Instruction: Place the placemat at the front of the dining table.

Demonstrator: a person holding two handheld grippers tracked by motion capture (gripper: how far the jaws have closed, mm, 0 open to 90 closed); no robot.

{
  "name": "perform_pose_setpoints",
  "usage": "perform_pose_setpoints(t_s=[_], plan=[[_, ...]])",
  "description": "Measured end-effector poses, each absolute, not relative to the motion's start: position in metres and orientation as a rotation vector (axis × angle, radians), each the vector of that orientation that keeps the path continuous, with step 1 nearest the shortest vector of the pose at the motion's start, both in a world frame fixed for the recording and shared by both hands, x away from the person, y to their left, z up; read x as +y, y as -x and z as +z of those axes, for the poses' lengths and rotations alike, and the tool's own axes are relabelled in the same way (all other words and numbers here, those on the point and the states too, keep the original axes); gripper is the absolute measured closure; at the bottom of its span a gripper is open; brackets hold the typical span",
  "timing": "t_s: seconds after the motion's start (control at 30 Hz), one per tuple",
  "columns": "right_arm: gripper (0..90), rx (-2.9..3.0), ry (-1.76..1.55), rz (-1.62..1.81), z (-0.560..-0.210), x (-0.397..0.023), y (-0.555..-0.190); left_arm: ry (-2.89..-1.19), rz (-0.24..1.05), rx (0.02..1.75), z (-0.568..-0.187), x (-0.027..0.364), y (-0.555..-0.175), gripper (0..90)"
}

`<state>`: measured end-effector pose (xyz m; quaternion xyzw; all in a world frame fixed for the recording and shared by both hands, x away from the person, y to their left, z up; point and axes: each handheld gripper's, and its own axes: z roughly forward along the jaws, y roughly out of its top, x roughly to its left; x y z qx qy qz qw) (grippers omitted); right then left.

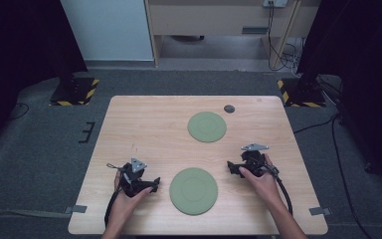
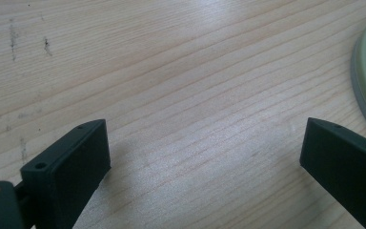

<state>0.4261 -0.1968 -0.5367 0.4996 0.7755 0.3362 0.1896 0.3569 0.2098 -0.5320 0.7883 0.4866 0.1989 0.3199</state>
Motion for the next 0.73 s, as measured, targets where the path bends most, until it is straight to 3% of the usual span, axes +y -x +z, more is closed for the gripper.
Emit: perform_pose_setpoints(t_s=[0.73], plan=[[0.3,2.122,-1.442,0.881,-0.540,-0.218,-0.412,-2.063,0.522,1.294,-0.537,0.213,-0.372,0.0]])
